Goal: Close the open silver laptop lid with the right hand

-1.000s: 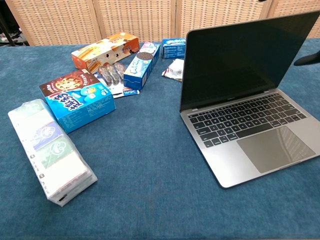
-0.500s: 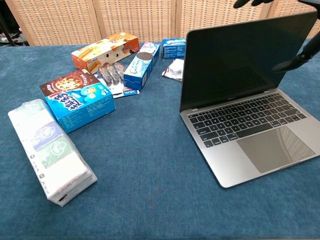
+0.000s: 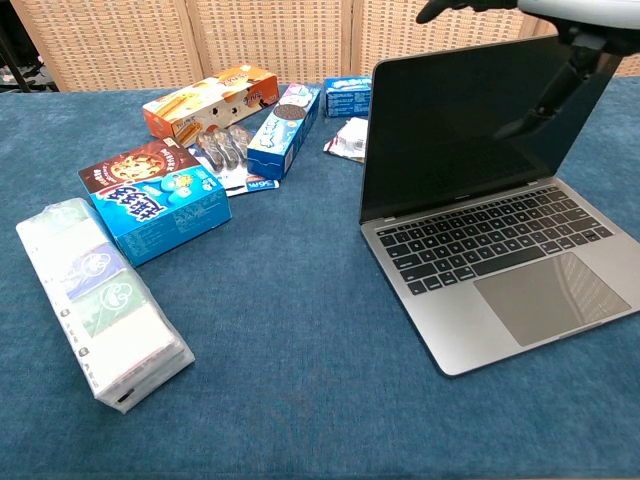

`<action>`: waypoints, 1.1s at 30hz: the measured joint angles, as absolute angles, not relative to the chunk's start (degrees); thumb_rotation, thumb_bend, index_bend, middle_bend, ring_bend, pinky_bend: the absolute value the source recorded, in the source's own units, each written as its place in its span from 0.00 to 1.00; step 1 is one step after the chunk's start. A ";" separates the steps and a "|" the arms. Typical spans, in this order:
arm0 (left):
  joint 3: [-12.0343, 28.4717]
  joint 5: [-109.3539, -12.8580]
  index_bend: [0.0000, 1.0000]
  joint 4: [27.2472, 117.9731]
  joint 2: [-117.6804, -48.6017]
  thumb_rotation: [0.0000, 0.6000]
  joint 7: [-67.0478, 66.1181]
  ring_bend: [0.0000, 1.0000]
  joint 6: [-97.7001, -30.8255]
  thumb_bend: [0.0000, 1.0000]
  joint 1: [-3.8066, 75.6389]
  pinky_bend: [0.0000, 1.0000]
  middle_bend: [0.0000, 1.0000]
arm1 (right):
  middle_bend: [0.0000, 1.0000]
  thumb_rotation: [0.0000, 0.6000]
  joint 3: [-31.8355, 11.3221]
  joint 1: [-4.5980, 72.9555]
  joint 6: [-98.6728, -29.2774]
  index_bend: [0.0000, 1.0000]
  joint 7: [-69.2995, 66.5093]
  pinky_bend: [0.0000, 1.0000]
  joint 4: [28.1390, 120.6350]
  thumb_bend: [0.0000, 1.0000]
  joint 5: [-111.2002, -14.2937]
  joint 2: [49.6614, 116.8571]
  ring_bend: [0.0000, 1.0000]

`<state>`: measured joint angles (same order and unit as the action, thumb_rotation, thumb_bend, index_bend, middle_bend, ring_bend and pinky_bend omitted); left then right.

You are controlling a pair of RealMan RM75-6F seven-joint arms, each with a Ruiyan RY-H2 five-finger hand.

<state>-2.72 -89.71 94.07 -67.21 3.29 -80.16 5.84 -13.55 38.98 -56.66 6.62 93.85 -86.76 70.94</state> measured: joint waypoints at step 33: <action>-3.85 -91.20 0.28 94.29 -67.40 1.00 2.93 0.21 -79.57 0.01 6.37 0.18 0.13 | 0.33 1.00 -12.37 41.28 -57.34 0.33 7.17 0.23 90.07 0.02 -82.64 72.70 0.44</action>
<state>-3.85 -91.20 94.29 -67.40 2.93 -79.57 6.37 -12.37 41.28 -57.34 7.17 90.07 -82.64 72.70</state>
